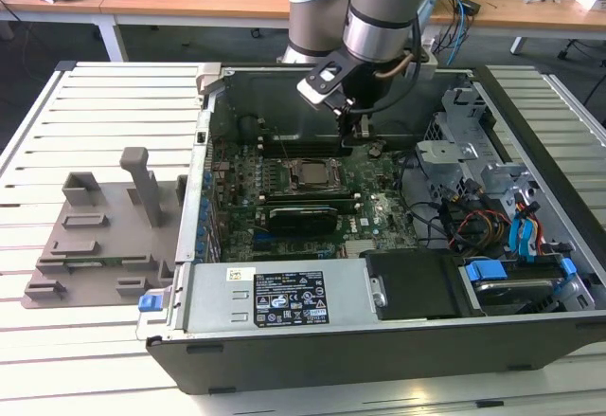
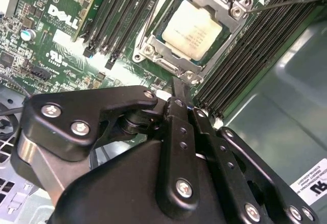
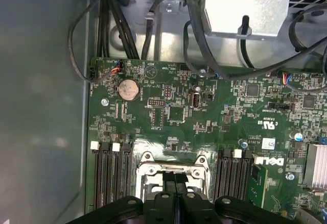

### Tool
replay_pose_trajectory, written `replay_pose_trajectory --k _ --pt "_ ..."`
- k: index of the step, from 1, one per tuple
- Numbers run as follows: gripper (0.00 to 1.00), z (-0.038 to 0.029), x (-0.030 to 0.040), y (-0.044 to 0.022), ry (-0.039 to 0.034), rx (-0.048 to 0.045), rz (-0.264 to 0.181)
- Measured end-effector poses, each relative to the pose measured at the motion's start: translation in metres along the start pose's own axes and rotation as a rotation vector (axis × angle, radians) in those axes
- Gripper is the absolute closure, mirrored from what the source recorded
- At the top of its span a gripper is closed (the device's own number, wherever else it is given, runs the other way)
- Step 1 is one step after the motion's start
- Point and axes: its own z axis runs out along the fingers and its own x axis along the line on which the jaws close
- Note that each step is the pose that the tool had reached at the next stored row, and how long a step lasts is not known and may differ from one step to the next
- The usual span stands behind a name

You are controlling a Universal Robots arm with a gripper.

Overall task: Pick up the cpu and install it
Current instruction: 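Close the cpu cover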

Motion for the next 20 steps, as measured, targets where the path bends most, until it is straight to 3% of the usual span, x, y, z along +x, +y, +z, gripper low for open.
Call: replay_pose_trajectory --k 11,20 --pt "0.89 0.0056 0.0008 -0.0124 -0.0001 0.0000 0.000" --pt "0.89 0.0098 0.0012 -0.0184 0.0000 0.0000 0.000"
